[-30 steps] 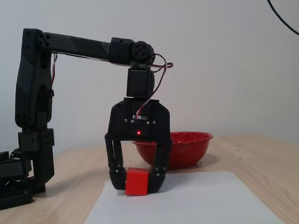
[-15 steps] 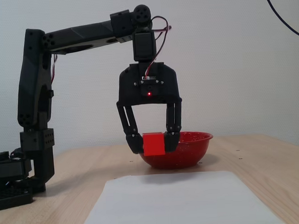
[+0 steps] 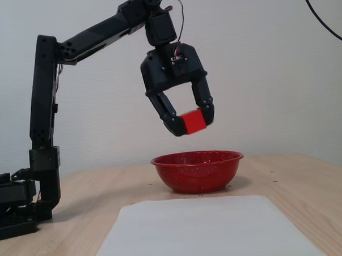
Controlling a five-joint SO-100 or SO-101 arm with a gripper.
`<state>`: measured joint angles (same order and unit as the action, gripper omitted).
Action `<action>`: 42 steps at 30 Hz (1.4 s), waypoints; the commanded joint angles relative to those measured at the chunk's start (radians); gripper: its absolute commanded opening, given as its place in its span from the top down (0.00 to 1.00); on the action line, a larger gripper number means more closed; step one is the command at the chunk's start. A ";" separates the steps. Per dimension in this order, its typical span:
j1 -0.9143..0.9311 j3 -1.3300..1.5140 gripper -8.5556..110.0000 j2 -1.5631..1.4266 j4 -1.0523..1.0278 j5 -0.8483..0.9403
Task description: Grasp the red cube and put it in the red bowl.
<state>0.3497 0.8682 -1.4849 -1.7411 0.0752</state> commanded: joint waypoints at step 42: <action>0.190 0.213 0.67 -0.028 0.459 0.012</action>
<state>0.5400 1.1996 -1.4297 -1.2763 0.0690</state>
